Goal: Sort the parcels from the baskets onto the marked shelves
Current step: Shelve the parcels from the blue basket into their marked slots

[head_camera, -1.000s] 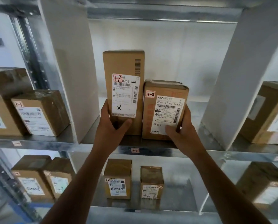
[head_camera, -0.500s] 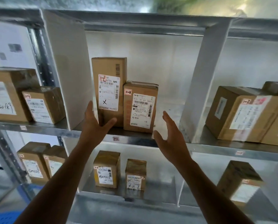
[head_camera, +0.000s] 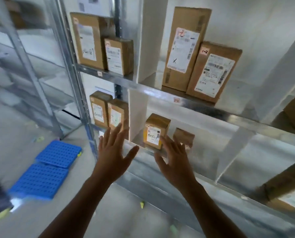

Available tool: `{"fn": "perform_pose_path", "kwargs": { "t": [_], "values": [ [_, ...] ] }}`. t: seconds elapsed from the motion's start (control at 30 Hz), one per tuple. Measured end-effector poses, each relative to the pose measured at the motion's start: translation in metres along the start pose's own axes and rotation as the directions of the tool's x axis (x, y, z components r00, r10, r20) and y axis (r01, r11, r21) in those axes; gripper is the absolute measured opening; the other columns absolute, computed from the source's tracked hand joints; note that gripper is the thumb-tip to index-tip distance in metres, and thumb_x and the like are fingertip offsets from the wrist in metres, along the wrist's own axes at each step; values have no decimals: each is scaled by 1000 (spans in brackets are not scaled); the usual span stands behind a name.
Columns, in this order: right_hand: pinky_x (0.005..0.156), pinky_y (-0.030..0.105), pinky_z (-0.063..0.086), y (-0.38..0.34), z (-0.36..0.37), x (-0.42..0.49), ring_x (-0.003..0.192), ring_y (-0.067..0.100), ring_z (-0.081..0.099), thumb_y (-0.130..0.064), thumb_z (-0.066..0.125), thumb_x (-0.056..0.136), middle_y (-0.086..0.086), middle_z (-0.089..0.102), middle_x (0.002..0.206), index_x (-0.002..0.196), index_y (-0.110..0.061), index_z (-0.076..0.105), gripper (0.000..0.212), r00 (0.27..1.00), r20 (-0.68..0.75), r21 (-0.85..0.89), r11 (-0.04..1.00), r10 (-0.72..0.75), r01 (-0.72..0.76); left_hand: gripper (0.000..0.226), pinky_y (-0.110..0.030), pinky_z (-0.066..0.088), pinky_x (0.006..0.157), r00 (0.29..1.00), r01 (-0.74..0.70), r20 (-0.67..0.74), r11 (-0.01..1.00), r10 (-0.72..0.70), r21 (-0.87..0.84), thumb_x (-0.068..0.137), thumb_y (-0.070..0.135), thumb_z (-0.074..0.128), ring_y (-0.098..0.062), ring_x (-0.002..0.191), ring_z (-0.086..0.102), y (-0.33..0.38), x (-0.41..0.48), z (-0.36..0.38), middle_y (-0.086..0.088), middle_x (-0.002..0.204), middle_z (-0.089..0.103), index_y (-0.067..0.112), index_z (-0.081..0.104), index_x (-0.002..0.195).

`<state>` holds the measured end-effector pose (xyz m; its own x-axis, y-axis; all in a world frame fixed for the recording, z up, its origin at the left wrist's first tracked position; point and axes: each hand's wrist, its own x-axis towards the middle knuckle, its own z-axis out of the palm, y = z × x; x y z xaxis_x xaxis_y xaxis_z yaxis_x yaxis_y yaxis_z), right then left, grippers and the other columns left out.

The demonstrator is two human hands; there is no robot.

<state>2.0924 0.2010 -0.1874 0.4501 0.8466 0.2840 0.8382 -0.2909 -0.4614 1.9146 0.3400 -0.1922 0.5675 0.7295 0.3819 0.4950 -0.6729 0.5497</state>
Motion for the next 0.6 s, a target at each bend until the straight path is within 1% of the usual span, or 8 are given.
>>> {"fn": "perform_pose_path", "kwargs": {
  "t": [0.07, 0.1, 0.17, 0.27, 0.4, 0.5, 0.53, 0.6],
  "values": [
    [130, 54, 13, -31, 32, -7, 161, 21, 10, -66, 29, 99, -4, 25, 172, 162, -30, 31, 73, 994, 110, 3, 1000, -17, 17, 87, -57, 4, 126, 996, 82, 26, 995, -84, 61, 84, 92, 17, -22, 158, -4, -46, -33, -21, 10, 171, 11, 44, 23, 156],
    [130, 53, 11, -49, 50, -9, 161, 21, 8, -67, 27, 98, -4, 23, 172, 162, -30, 31, 74, 988, 149, 6, 999, -47, 46, 86, -55, 1, 126, 991, 124, 33, 989, -127, 87, 84, 92, 15, -21, 157, -6, -71, -51, -34, 11, 171, 10, 46, 21, 156],
    [130, 52, 9, -93, 87, -13, 161, 20, 6, -67, 25, 97, -2, 22, 172, 163, -30, 29, 76, 968, 227, 31, 995, -103, 98, 82, -55, -1, 126, 975, 213, 40, 969, -219, 123, 87, 89, 17, -23, 158, -6, -118, -90, -61, 11, 171, 10, 46, 21, 157],
    [130, 50, 6, -172, 147, -22, 161, 20, 8, -68, 24, 93, 0, 25, 171, 162, -29, 31, 80, 923, 340, 82, 984, -179, 160, 80, -54, 1, 127, 925, 375, -1, 913, -380, 162, 89, 81, 25, -28, 158, 1, -181, -155, -109, 9, 170, 16, 41, 30, 157],
    [127, 55, 16, -272, 228, -47, 159, 27, 19, -57, 40, 97, 6, 36, 167, 159, -23, 39, 71, 853, 423, 159, 952, -305, 262, 75, -51, 4, 127, 816, 577, -83, 795, -572, 189, 93, 77, 33, -30, 158, 7, -253, -237, -170, 6, 169, 21, 36, 36, 156],
    [125, 58, 20, -334, 278, -68, 157, 32, 25, -49, 51, 102, 9, 40, 164, 158, -20, 42, 64, 793, 468, 205, 921, -391, 333, 71, -51, 3, 127, 716, 697, -129, 691, -686, 191, 96, 69, 40, -29, 158, 5, -292, -286, -213, 6, 170, 19, 36, 30, 158],
    [126, 58, 19, -352, 290, -73, 158, 32, 23, -50, 50, 102, 9, 39, 165, 159, -22, 40, 64, 768, 494, 217, 914, -406, 344, 71, -51, 2, 127, 686, 726, -142, 660, -714, 190, 96, 68, 40, -28, 158, 2, -302, -298, -225, 6, 170, 17, 37, 28, 159],
    [127, 56, 16, -385, 311, -81, 159, 30, 19, -56, 41, 99, 7, 35, 167, 160, -23, 38, 69, 725, 538, 234, 902, -431, 363, 71, -51, -1, 127, 635, 772, -174, 610, -753, 178, 97, 68, 39, -26, 158, -2, -319, -318, -249, 8, 171, 13, 37, 25, 160]
  ]
}}
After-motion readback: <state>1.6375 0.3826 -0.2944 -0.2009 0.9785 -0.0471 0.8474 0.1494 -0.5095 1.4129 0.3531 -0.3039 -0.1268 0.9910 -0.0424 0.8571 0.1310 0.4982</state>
